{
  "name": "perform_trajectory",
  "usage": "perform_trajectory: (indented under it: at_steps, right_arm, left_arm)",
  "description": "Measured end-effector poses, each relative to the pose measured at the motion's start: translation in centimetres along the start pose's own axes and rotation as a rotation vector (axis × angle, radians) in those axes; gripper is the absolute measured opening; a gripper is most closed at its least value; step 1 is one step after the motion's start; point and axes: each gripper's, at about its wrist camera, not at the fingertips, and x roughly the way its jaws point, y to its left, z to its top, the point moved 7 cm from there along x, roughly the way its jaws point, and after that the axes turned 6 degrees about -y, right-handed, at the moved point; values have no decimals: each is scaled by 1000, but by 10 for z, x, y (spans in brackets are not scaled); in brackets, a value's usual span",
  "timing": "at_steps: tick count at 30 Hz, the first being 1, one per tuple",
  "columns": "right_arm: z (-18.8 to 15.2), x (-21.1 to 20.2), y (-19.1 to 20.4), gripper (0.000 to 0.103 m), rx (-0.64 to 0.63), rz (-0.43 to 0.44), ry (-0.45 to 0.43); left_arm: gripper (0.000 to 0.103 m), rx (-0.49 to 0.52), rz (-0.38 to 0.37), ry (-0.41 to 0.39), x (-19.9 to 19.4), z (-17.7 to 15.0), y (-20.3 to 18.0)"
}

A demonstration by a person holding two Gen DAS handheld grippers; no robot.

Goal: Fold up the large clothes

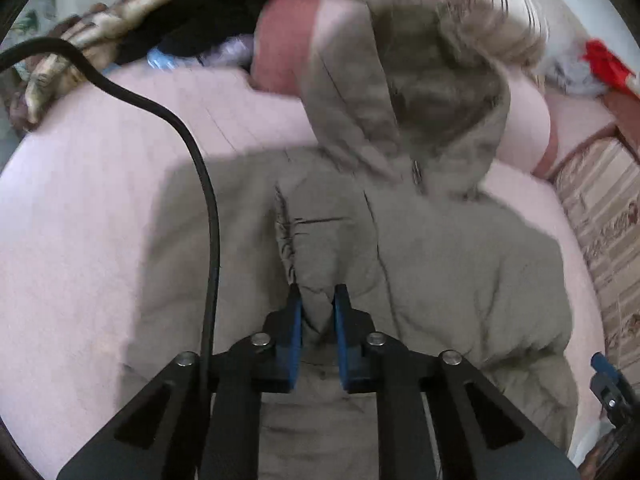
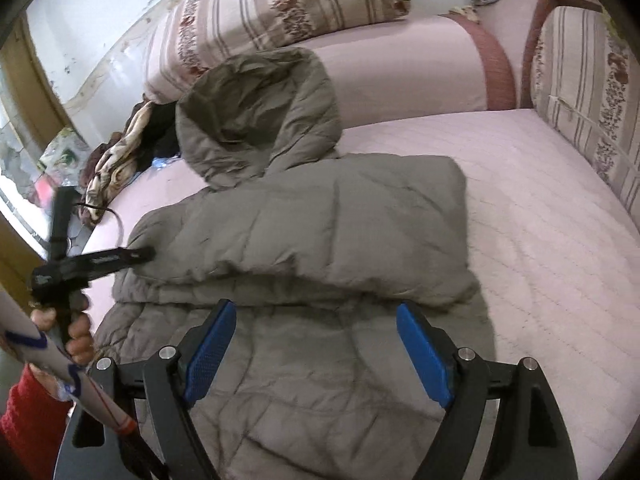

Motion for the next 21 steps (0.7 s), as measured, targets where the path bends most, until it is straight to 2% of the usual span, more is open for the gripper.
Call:
perform_trajectory:
  at_steps: [2,5,7,9,11,14,18,21]
  right_arm:
    - [9,1,-2,86,1,1,-19]
    - [22,18,5,86,-20,-1,-25]
    - [24,42,9,86,-42,-25,1]
    - [22,71,9,86,-58,-82,34]
    - [16,93,8,87,-51,-102,77]
    - [9,118,4,90,-46,-157,108]
    - [13,118,5,90,-71,-203,120]
    - [23,86,10,90,-62,-182,65]
  left_arm:
    - [13,-24,27,-35,-12,8,19]
    - [14,-51,60,4,0,3,44]
    - [16,-50,75,30,13,-6,47]
    - [18,-55,88,28,20,-12,48]
    - [20,-62,96,29,24,-16,47]
    - [29,-68,112,27,27,-17,51]
    - [31,-62,133,20,5,-11,57]
    - [31,-37,162,-30,-35,-13,64]
